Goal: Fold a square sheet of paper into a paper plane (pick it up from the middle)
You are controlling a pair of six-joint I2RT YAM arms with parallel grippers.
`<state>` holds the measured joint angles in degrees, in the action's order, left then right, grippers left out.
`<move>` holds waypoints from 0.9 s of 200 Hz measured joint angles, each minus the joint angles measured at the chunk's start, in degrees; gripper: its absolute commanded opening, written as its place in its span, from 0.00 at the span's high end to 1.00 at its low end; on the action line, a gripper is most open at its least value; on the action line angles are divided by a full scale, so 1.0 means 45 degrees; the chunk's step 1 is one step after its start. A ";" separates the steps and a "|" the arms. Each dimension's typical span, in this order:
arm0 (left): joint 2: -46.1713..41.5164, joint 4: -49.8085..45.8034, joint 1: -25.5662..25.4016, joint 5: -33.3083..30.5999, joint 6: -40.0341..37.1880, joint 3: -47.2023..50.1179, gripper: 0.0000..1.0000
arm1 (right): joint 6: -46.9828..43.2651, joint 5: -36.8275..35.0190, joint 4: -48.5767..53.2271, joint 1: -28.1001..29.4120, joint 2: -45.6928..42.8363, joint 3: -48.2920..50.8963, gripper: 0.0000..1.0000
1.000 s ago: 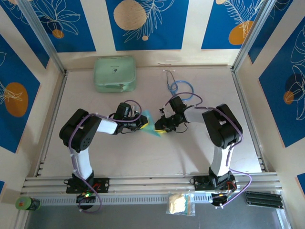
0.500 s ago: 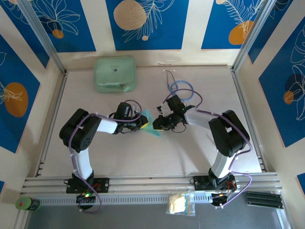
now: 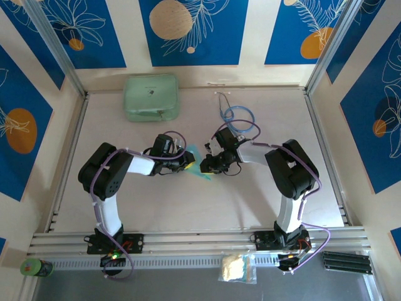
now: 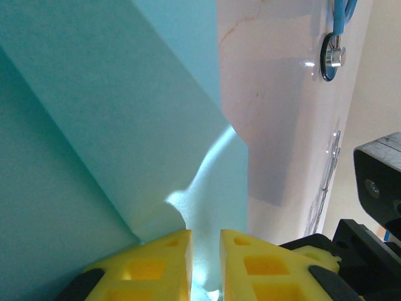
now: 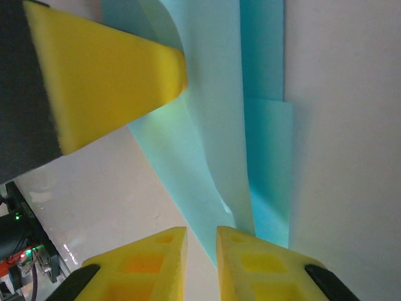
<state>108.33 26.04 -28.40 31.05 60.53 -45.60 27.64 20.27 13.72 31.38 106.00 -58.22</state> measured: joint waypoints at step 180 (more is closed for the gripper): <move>-0.0641 -0.1180 -0.0087 0.0063 -0.0238 -0.0510 0.79 | -0.0136 -0.0427 0.0335 0.0000 0.0330 -0.0185 0.81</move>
<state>105.45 20.73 -28.80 31.33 59.46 -47.90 27.03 18.35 15.22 31.38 107.48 -59.05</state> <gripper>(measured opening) 0.216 0.192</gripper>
